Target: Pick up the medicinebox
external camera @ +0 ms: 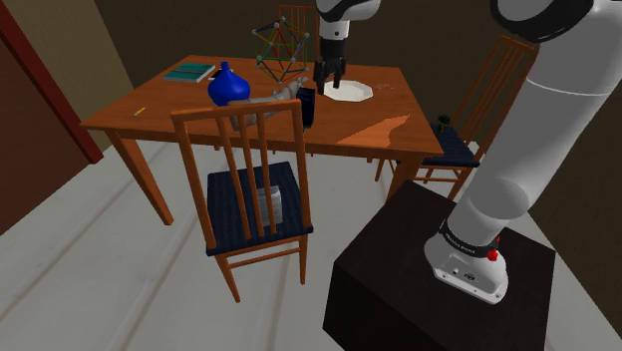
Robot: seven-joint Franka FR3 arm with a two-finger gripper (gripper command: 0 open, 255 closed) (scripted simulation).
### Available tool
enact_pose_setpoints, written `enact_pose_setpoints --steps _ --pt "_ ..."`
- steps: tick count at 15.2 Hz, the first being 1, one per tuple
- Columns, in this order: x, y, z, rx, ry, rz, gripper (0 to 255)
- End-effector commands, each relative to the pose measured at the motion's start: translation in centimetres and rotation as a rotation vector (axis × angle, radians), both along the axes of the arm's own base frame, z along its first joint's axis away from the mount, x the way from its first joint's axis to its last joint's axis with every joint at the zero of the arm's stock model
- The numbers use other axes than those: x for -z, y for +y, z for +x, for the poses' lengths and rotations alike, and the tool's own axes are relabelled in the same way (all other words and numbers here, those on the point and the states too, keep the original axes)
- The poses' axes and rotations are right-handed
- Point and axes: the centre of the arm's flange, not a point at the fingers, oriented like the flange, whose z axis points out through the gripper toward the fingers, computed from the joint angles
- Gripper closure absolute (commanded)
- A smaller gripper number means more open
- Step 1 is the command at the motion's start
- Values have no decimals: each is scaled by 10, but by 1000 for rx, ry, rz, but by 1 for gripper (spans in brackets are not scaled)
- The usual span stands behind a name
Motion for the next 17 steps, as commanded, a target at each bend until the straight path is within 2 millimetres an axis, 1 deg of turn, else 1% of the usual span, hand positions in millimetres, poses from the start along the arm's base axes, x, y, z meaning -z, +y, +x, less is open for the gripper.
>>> enact_pose_setpoints --steps 1,7,14,16,17 --pt "8 -8 25 -4 -12 -3 0" --pt "19 -27 93 -16 -47 -10 0" --pt "56 -27 93 -16 -47 -10 0" --pt "59 -27 93 -16 -47 -10 0" --pt "59 -27 93 -16 -47 -10 255"
